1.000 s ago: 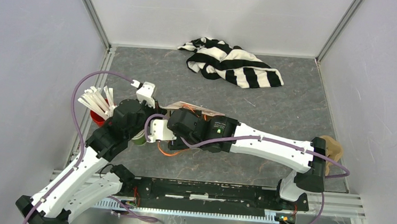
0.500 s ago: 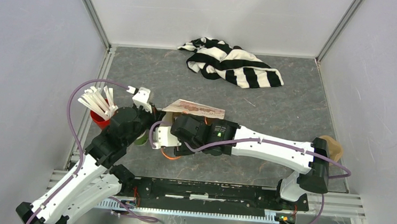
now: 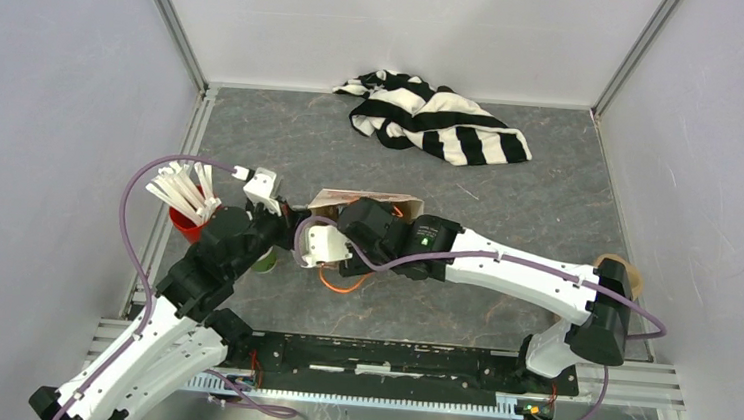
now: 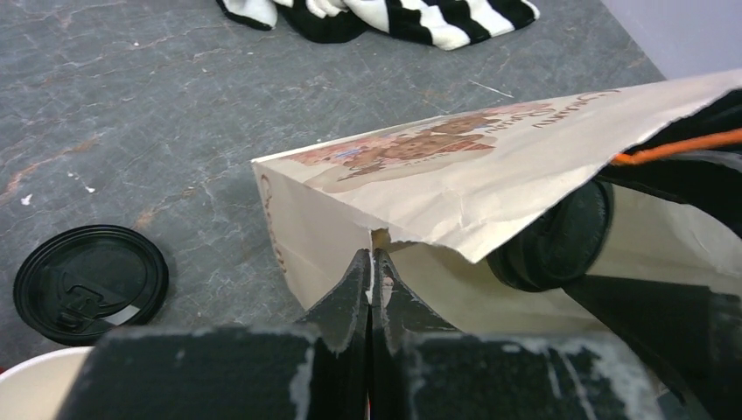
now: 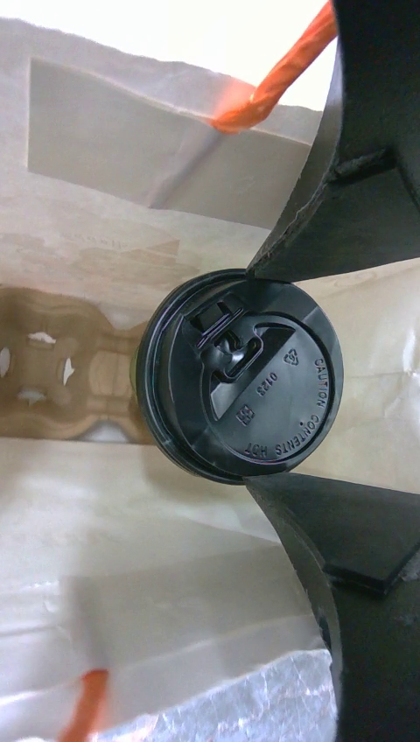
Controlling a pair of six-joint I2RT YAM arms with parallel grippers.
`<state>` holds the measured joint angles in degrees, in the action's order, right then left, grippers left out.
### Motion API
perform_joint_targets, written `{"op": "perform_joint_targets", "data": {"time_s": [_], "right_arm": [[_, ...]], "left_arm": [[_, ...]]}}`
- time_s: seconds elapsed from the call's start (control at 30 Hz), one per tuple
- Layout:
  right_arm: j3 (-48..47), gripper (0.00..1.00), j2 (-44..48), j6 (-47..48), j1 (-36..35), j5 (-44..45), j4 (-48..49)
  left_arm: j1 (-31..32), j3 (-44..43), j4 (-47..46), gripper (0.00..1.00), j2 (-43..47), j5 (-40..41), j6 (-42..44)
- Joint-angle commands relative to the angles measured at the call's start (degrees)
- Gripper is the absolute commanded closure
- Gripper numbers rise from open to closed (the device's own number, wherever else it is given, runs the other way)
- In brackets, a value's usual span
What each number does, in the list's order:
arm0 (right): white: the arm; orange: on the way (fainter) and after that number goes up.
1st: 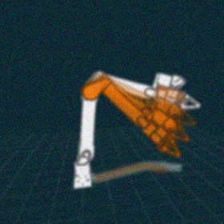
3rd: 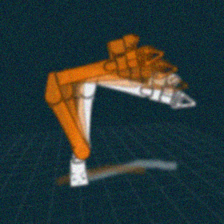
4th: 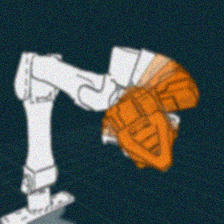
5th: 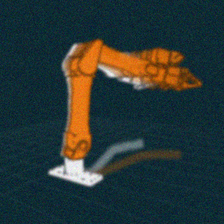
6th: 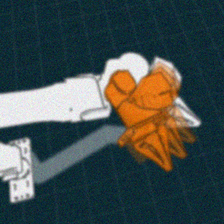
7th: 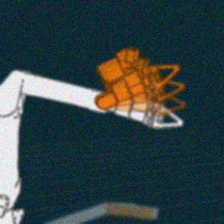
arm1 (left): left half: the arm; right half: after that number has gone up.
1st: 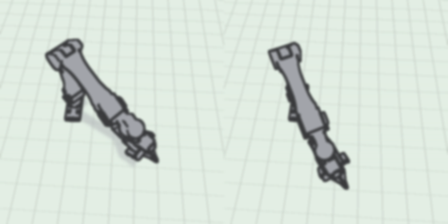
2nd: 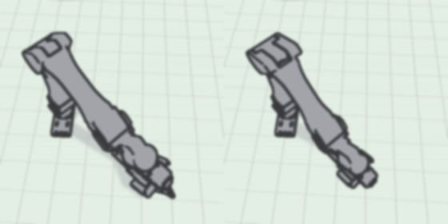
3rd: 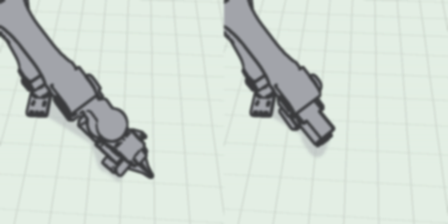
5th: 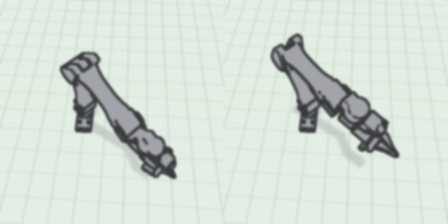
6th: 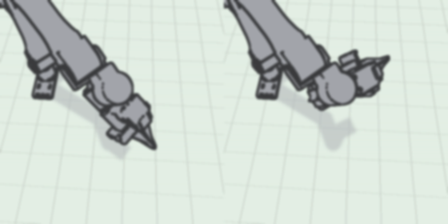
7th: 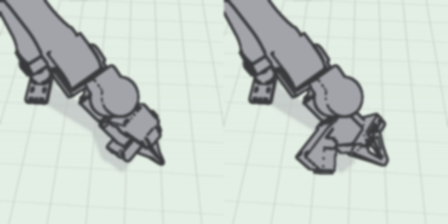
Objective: Pack the takeout coffee
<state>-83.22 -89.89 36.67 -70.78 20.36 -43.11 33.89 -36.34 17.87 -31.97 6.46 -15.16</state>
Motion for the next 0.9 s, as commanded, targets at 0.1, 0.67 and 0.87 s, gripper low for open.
{"op": "perform_joint_targets", "data": {"time_s": [0.1,0.67,0.87], "right_arm": [[1.39,0.84,1.79,11.98,0.75,-5.54,6.56],[2.92,0.84,1.64,13.23,3.32,-3.96,3.78],[3.07,0.85,0.48,15.55,4.10,-5.26,3.50]], "left_arm": [[0.25,-0.42,0.40,0.98,0.79,-3.19,-4.88],[0.36,0.12,2.79,0.98,0.91,-2.28,-7.25],[0.39,0.00,2.81,0.98,0.98,-2.44,-7.07]]}}
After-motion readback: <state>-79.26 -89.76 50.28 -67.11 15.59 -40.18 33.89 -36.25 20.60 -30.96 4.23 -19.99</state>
